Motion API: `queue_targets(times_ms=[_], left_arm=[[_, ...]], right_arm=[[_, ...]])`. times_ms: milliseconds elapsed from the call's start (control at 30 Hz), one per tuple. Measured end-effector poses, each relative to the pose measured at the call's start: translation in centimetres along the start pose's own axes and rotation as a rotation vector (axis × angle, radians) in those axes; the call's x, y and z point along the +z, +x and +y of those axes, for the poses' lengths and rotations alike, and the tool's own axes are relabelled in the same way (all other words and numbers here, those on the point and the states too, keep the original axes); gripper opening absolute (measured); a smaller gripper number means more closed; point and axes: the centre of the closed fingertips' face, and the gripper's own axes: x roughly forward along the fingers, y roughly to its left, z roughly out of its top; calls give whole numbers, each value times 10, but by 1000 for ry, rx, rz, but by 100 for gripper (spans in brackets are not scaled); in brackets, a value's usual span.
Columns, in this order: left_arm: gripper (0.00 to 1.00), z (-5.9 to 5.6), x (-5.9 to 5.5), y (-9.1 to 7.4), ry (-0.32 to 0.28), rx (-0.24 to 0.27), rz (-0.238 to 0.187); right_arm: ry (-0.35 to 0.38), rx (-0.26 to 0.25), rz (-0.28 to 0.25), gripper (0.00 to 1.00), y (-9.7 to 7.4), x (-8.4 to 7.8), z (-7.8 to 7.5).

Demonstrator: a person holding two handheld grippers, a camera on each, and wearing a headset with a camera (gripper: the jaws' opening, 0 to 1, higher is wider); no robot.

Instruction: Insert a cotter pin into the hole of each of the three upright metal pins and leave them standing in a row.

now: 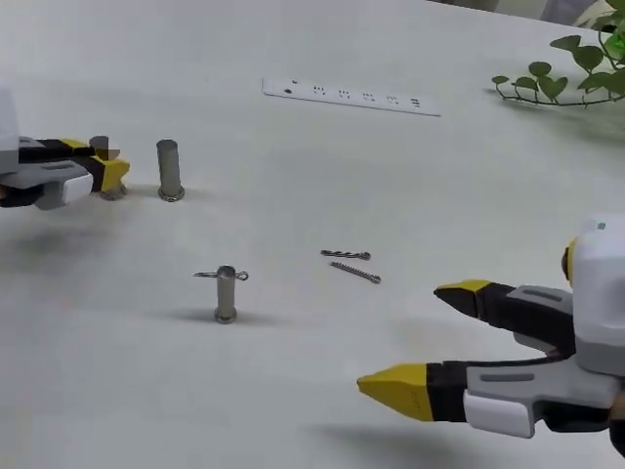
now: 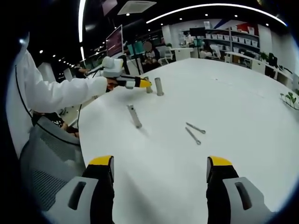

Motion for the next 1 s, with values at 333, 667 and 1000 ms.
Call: queue_targets(times_ms=[333, 667, 1000], left_arm=[[9, 2, -2, -8, -31, 14, 40], [9, -4, 25, -38, -24, 59, 2], [9, -50, 56, -67, -16, 25, -13]], right_arm=[[-10, 9, -14, 79, 2, 4, 4], [-15, 3, -39, 80, -3, 11, 5], [-30, 11, -67, 80, -8, 17, 8]])
